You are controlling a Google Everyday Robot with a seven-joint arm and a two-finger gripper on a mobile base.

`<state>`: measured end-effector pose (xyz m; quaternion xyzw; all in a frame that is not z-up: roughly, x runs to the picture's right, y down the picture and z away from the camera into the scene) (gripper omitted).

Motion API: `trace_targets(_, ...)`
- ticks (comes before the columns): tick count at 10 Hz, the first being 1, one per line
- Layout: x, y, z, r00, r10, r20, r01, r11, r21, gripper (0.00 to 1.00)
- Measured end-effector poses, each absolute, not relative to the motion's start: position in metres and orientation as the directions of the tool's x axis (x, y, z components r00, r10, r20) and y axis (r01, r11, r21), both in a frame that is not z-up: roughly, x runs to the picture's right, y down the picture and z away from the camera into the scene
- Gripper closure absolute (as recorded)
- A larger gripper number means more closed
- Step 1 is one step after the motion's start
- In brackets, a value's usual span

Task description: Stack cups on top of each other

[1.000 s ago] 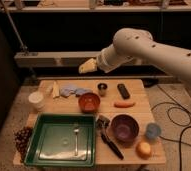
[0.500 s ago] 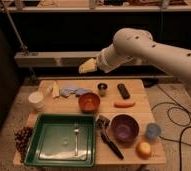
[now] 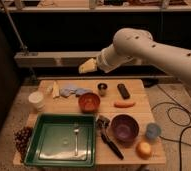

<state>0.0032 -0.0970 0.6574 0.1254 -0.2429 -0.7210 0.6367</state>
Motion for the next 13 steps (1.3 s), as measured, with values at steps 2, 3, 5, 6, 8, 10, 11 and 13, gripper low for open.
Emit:
trace_targets(2,0.0032,-0.097,0.6575,-0.158,-0.979,0.129,0.857,-0.071,0.51,0.2)
trace_targets(3,0.0032,-0.097,0.6574,-0.158,-0.979,0.129,0.857,-0.071,0.51,0.2)
trace_targets(5,0.0032,-0.097,0.6574,-0.158,-0.979,0.129,0.857,-0.071,0.51,0.2)
trace_targets(6,0.0032,-0.097,0.6574,-0.158,-0.979,0.129,0.857,-0.071,0.51,0.2)
trace_targets(8,0.0032,-0.097,0.6574,-0.158,-0.979,0.129,0.857,-0.071,0.51,0.2)
trace_targets(10,0.0032,-0.097,0.6575,-0.158,-0.979,0.129,0.857,-0.071,0.51,0.2)
trace_targets(11,0.0032,-0.0973,0.6573,-0.157,-0.979,0.131,0.857,-0.069,0.511,0.2)
trace_targets(13,0.0074,-0.0986,0.6624,-0.165,-0.976,0.145,0.861,-0.071,0.503,0.2)
